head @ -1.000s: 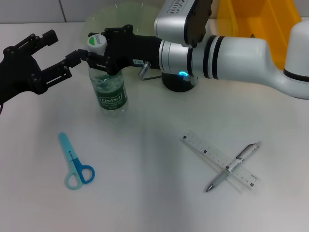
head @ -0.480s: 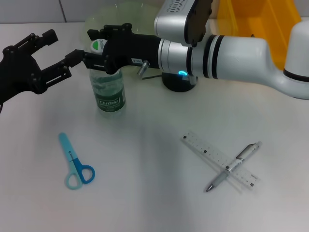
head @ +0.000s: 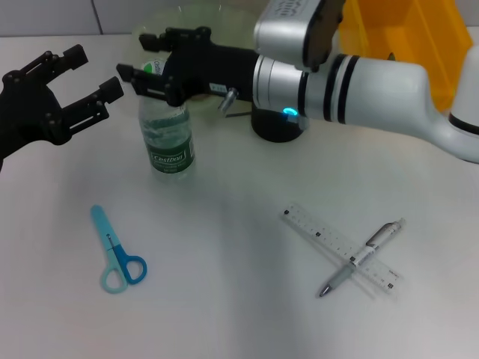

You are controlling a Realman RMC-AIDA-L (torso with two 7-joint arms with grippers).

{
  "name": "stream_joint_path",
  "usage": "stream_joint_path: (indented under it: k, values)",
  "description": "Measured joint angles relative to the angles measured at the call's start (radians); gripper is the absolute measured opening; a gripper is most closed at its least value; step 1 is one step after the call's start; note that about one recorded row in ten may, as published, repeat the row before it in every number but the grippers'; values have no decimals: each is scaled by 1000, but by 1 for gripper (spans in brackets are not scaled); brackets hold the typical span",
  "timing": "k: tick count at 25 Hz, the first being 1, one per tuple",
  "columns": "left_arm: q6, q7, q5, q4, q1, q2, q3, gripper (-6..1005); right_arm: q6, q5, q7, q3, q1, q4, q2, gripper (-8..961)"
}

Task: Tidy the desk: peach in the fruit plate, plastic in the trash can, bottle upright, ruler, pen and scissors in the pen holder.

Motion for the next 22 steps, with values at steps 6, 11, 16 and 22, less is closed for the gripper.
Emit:
stream_joint_path:
  k: [6, 11, 16, 22]
  values:
    - [-2, 0, 0, 0, 2, 0, -1, 792, -2, 0, -2, 9, -51, -50, 0, 558]
    - [-6, 5, -1, -6, 4, -1, -1, 792, -3, 0, -8, 10, -96, -103, 0, 558]
    - [-4, 27, -7, -9, 14, -10, -1, 792, -27, 0, -41, 32, -162, -169, 0, 558]
    - [-4, 28, -6, -11, 22, -11, -1, 792, -131, 0, -55, 93, -248, -209, 0, 558]
